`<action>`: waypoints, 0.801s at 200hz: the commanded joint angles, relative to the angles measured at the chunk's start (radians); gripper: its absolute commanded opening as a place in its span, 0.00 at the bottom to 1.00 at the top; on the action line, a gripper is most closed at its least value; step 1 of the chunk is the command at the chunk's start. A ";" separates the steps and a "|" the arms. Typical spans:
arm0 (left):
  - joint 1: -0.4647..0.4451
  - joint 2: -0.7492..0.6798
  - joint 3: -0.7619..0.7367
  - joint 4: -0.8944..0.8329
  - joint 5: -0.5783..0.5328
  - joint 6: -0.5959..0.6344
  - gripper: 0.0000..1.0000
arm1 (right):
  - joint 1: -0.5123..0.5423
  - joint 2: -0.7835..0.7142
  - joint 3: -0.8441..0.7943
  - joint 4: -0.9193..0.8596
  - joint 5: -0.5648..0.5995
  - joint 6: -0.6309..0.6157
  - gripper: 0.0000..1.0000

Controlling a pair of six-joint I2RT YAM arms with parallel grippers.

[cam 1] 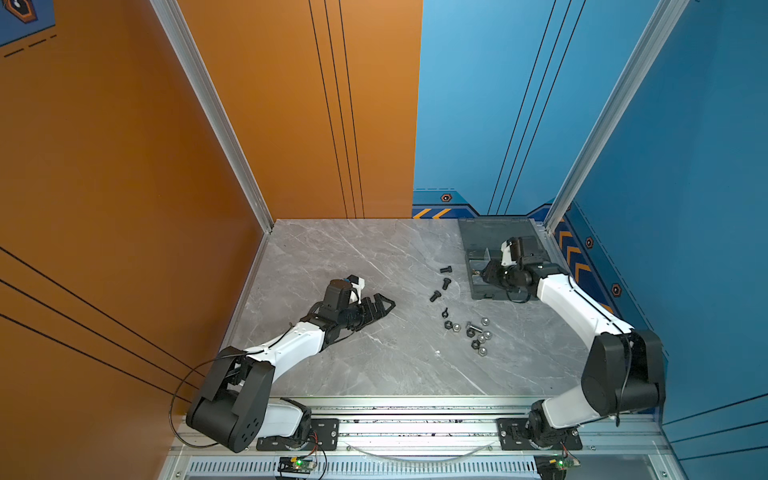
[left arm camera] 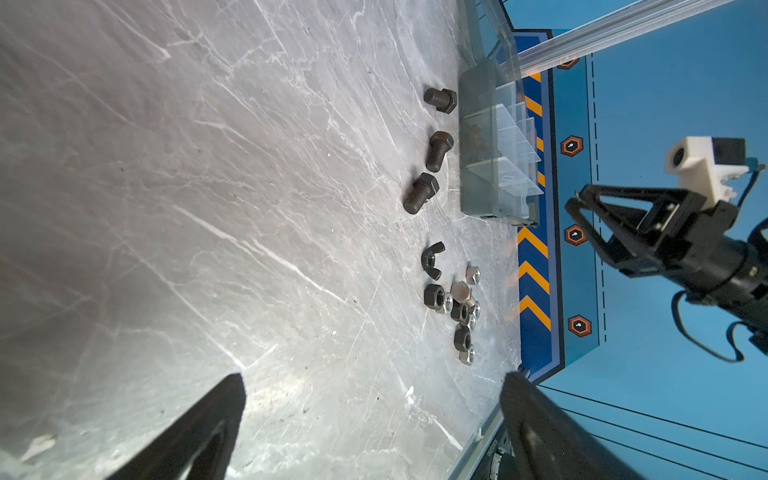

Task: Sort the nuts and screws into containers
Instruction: 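Move the right gripper back down to the last black wing nut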

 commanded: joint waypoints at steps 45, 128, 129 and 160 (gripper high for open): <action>-0.011 0.005 0.009 -0.026 -0.013 0.002 0.98 | 0.268 -0.080 -0.156 0.022 0.226 0.239 0.50; -0.010 0.016 0.016 -0.046 -0.024 0.008 0.98 | 0.416 0.102 -0.143 0.114 0.385 0.399 0.52; -0.011 0.017 0.017 -0.046 -0.023 0.009 0.98 | 0.417 0.104 -0.142 0.114 0.386 0.399 0.52; -0.012 0.023 0.022 -0.045 -0.019 0.009 0.98 | 0.444 0.182 -0.099 0.118 0.391 0.405 0.52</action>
